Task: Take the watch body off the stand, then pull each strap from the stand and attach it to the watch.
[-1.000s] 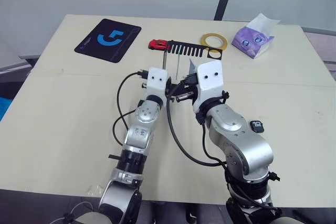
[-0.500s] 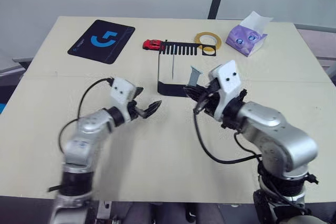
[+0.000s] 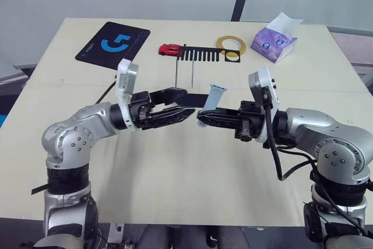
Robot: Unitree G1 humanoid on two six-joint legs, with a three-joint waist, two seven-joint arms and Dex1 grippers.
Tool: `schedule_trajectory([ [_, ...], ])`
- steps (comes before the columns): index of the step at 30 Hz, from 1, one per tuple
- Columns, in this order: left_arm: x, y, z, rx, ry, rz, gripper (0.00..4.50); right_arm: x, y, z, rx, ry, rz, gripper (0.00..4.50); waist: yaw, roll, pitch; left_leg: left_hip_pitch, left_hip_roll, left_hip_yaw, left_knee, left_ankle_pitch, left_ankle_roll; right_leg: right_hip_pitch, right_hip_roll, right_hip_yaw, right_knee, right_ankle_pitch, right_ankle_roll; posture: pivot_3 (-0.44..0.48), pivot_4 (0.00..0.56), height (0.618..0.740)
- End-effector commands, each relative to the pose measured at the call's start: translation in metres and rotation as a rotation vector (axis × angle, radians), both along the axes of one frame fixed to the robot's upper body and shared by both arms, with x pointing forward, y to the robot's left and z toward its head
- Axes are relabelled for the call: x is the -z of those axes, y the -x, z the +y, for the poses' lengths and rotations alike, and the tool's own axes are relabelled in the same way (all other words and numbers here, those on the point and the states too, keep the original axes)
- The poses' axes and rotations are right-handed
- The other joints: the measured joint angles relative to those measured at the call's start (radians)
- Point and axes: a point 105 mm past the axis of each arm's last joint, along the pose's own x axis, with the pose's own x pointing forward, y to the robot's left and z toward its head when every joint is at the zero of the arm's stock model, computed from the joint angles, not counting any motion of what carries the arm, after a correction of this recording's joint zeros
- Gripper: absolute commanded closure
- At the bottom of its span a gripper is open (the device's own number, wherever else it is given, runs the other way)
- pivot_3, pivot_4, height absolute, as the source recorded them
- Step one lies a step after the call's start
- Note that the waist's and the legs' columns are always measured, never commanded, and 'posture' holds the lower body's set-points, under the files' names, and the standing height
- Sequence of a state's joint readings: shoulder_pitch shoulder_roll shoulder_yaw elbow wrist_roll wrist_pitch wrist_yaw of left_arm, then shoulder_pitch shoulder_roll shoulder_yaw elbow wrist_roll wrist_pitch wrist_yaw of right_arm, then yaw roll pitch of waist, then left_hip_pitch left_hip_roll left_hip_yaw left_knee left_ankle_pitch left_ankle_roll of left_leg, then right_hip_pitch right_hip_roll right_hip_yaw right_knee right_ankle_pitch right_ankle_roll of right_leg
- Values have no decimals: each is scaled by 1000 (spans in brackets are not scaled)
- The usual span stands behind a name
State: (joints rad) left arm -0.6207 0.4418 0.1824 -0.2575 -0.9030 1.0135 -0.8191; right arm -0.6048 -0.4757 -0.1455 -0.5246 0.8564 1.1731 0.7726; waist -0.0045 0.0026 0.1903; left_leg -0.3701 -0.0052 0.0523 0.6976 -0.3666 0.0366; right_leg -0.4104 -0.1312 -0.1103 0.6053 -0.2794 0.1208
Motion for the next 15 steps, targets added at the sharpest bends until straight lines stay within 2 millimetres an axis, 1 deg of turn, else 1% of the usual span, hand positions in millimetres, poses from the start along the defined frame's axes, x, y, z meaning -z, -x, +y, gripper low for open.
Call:
schedule_trajectory([
  [1, -6, 11, -25, 85, 13, -40, 10, -6, 4, 5, -48, -2, -32, 4500, 1, 0, 0, 0, 0, 0, 0, 0, 0, 0, 0, 0, 0, 0, 0, 0, 150, 738],
  [5, -6, 9, -33, 90, 15, -45, 10, -6, 4, 5, -58, 6, -39, 4500, 6, 0, 0, 0, 0, 0, 1, 0, 0, 0, 0, 0, 0, 0, 1, 0, 150, 738],
  [7, -9, 10, -34, 107, 50, -49, 10, -5, 4, 6, -61, 11, -41, 4500, 5, 0, 0, 0, -1, 0, 1, 0, 0, 0, 0, 0, 0, 0, 1, 0, 150, 738],
  [10, -11, 11, -36, 113, 70, -58, 790, -4, 5, 6, -65, 17, -45, 4500, 5, 0, 0, 0, 0, 0, 1, 0, 0, 0, 0, 0, 0, 0, 1, 0, 150, 738],
  [11, -11, 10, -36, 106, 61, -60, 1202, -5, 5, 6, -65, 13, -45, 4500, 5, 0, 0, 0, 0, 0, 1, 0, 0, 0, 0, 0, 0, 0, 1, 0, 150, 738],
  [15, -11, 11, -38, 107, 66, -56, 1202, -9, 3, 6, -53, -20, -35, 4500, 5, 0, 0, 0, 0, 0, 1, 0, 0, 0, 0, 0, 0, 0, 1, 0, 150, 738],
])
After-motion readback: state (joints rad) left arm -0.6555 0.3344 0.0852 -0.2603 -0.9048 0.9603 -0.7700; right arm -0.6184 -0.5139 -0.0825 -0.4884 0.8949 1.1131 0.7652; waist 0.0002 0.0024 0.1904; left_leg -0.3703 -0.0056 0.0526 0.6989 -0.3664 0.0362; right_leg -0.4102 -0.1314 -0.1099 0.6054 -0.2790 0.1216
